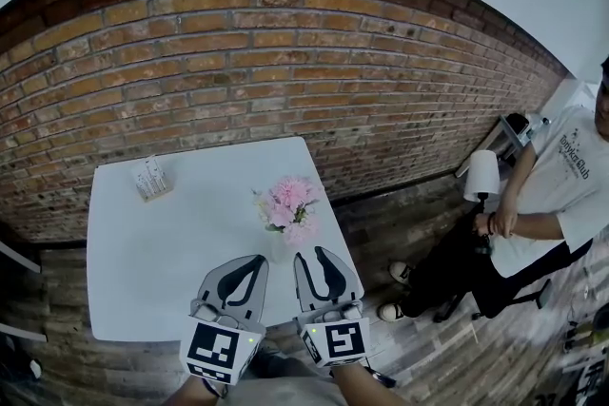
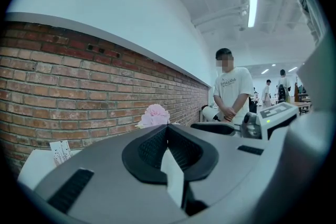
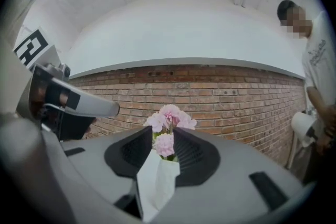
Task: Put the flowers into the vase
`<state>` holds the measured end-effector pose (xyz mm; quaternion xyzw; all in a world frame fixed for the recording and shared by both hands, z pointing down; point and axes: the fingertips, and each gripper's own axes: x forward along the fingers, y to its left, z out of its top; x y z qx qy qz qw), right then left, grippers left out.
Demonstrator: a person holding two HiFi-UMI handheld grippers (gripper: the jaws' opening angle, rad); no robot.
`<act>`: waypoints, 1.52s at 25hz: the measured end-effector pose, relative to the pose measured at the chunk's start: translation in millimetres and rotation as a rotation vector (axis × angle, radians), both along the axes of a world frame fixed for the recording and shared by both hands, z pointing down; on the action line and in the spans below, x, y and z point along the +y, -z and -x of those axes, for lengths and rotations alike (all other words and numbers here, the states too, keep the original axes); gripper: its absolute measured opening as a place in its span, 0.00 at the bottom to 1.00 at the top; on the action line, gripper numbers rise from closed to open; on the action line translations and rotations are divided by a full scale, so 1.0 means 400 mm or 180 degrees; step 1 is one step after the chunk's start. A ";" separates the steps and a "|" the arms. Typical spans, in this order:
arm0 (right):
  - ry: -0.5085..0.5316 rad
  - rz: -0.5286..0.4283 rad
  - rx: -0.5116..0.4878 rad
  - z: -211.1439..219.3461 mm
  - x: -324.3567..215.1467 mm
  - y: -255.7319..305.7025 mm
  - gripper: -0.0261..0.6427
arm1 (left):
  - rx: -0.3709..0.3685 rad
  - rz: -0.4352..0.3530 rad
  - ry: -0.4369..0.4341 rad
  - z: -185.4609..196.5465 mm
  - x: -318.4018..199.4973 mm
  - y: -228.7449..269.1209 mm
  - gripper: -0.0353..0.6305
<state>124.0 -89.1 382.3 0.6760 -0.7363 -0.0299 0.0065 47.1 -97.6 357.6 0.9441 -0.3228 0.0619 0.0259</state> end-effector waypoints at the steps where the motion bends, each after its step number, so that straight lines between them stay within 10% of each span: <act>1: -0.0001 -0.0022 0.0007 0.002 0.003 0.013 0.22 | 0.0004 -0.0002 0.0002 0.000 0.002 0.001 0.07; 38: 0.0323 0.0025 0.0155 0.106 0.072 0.132 0.05 | 0.0102 0.0015 0.0106 0.008 0.035 0.027 0.07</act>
